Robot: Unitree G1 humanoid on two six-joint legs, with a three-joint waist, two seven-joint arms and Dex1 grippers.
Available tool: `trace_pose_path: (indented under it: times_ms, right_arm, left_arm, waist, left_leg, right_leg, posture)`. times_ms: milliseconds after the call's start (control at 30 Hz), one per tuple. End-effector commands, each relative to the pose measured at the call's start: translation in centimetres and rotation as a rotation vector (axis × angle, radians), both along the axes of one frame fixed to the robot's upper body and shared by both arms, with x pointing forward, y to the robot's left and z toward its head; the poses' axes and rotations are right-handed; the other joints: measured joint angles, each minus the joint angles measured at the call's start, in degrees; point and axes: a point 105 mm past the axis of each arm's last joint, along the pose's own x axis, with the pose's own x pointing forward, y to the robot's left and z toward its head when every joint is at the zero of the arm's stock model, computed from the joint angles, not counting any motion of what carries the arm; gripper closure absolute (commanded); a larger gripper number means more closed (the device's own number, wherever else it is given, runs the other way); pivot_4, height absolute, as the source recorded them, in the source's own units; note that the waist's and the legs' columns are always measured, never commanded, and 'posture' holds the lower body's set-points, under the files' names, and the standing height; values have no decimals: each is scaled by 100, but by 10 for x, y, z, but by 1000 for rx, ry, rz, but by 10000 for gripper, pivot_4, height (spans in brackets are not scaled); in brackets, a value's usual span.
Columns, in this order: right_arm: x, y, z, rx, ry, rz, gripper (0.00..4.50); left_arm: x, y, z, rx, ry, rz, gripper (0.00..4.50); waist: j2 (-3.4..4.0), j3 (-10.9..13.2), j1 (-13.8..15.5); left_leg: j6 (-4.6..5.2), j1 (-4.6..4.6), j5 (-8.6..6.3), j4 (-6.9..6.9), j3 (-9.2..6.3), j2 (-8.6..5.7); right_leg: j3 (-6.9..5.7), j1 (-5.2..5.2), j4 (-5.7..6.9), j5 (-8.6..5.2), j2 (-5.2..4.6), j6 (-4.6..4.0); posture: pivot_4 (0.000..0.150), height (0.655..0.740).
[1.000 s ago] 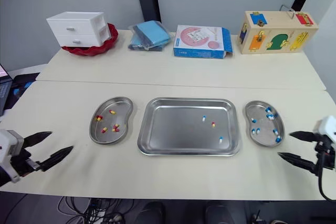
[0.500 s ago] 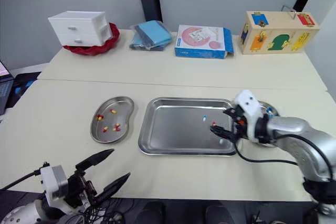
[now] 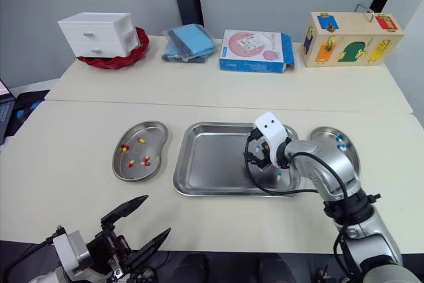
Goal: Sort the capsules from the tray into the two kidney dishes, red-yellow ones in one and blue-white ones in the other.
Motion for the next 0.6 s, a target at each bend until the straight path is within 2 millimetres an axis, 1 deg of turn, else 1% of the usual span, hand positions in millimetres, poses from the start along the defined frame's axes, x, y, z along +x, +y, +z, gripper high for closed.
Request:
trace_pose_path:
  times_ms: [33,200,233,300,467,600]
  right_arm:
    - [4,4,7,-20,-36,-9,0]
    - [5,2,2,-60,-25,-28,0]
    - [5,1,1,-65,-23,-30,1760]
    - [5,1,-1,-69,-20,-32,5619]
    - [4,4,-3,-62,-20,-27,22556]
    - [5,6,-6,-62,-18,-26,32744]
  left_arm:
    - [-1,0,4,-10,-20,8,273]
    - [0,1,7,-22,-23,14,273]
    - [0,2,7,-23,-23,14,24]
    - [-1,2,7,-24,-23,12,0]
    - [0,4,8,-34,-27,14,0]
    - [1,4,8,-36,-33,17,0]
  waist:
    - [0,0,-4]
    - [1,0,-12]
    - [1,0,-21]
    - [1,0,-36]
    - [1,0,-71]
    - [1,0,-94]
  left_leg:
    - [0,0,0,0,0,0]
    - [0,1,0,0,0,0]
    - [0,1,0,0,0,1]
    - [0,0,0,0,0,1]
    - [0,0,0,0,0,1]
    - [0,1,0,0,-1,1]
  right_leg:
    - [0,-1,1,0,0,0]
    - [1,-2,5,0,1,0]
    - [1,-3,6,0,1,-1]
    - [1,-4,7,-1,1,-1]
    - [1,-4,8,-1,2,-1]
    - [1,-4,8,-1,2,-1]
  posture:
    - [1500,7400]
    - [1500,7400]
    - [1500,7400]
    - [1500,7400]
    - [1500,7400]
    - [1500,7400]
